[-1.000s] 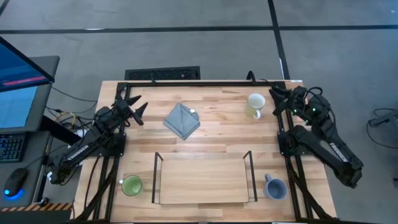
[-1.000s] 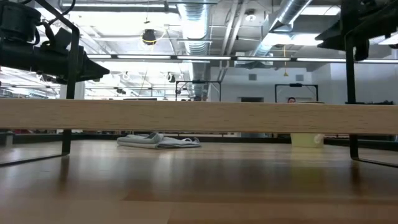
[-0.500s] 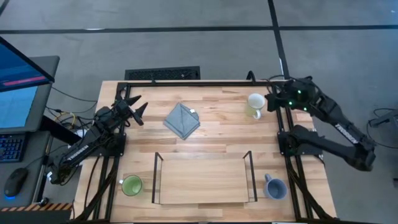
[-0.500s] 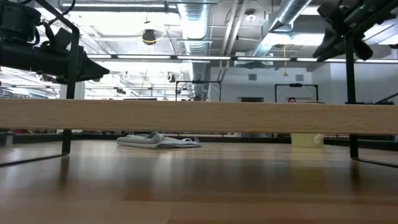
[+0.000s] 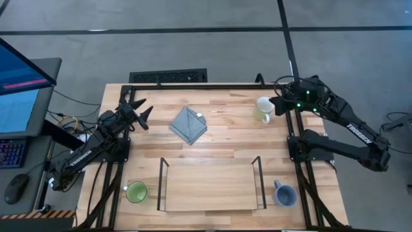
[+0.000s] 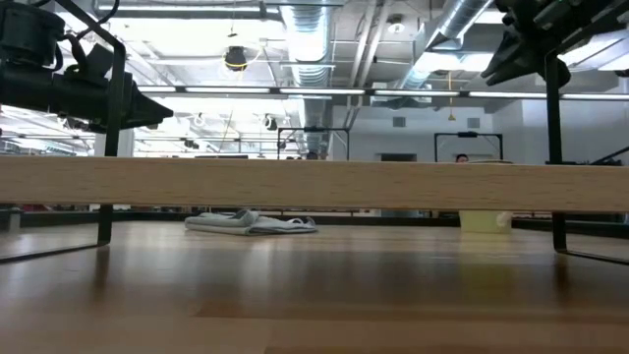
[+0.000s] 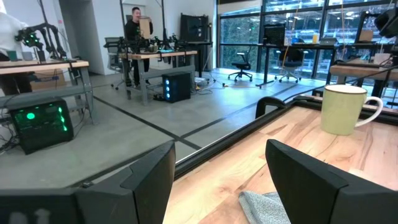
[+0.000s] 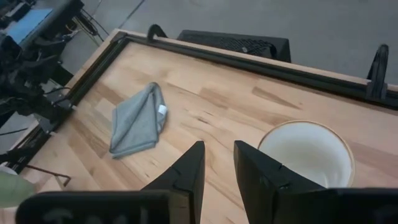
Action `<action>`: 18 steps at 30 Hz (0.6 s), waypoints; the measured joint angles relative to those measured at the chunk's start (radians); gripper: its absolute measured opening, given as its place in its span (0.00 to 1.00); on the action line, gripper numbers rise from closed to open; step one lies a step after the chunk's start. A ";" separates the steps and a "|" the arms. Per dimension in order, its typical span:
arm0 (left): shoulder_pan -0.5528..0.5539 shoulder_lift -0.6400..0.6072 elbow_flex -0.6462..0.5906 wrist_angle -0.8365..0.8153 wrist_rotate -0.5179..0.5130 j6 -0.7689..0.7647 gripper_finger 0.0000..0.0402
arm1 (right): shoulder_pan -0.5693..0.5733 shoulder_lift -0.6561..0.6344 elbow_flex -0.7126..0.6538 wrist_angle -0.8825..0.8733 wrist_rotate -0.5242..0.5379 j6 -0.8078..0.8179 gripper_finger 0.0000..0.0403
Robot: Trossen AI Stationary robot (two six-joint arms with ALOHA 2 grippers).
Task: Stack small to large cups/mugs on shelf
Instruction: Put the light green mug on the shelf
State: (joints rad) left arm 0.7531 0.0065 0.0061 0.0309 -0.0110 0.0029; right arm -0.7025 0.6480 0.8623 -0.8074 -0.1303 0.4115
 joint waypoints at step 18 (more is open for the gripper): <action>0.000 0.000 0.000 0.000 0.000 0.000 0.61 | 0.000 0.006 0.000 0.039 0.029 0.000 0.28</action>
State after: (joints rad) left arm 0.7530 0.0064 0.0061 0.0307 -0.0111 0.0029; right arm -0.7025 0.6544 0.8619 -0.7689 -0.1015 0.4110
